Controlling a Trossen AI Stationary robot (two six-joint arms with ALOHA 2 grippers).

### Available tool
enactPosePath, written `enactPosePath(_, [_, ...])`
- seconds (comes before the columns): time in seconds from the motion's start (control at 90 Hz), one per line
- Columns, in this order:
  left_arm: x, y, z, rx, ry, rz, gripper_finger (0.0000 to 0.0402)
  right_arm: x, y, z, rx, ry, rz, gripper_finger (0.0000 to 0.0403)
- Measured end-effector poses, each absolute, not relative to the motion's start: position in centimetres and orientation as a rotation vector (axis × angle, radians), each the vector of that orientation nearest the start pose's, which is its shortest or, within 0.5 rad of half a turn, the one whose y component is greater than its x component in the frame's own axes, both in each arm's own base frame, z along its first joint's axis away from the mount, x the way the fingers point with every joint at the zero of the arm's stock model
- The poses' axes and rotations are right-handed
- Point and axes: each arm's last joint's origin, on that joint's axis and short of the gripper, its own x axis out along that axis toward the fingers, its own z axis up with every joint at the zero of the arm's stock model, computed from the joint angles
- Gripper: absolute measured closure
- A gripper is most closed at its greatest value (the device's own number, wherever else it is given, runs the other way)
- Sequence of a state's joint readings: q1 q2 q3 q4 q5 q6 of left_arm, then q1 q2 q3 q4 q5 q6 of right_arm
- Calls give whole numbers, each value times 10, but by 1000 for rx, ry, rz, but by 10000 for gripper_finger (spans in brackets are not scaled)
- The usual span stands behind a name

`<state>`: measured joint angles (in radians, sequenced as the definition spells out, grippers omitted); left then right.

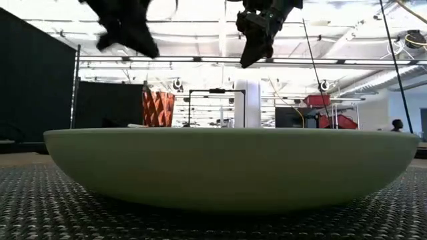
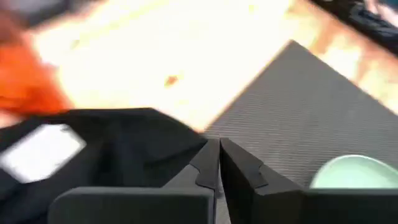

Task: Set table place
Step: Fold the black napkin

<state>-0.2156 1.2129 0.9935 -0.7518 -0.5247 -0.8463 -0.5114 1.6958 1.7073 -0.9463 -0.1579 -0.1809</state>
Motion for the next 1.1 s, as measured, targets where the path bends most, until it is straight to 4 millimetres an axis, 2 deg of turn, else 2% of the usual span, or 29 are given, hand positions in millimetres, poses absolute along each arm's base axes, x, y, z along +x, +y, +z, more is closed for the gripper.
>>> enactPosePath(0.133, [207,-27,260,-463,894,823,398,311,-169,351,134,911,-241,268])
enactPosePath(0.244, [201,-21,244,-528,951,870,379,312,-169,351,124,912,-235,268])
enactPosePath(0.489, [223,-13,232,-579,879,684,305,313,-170,352,108,898,-227,268])
enactPosePath(0.711, [235,1,219,-613,914,723,247,313,-168,352,117,889,-176,268])
enactPosePath(1.1, [257,10,175,-572,1066,787,234,310,-168,350,132,920,-169,268])
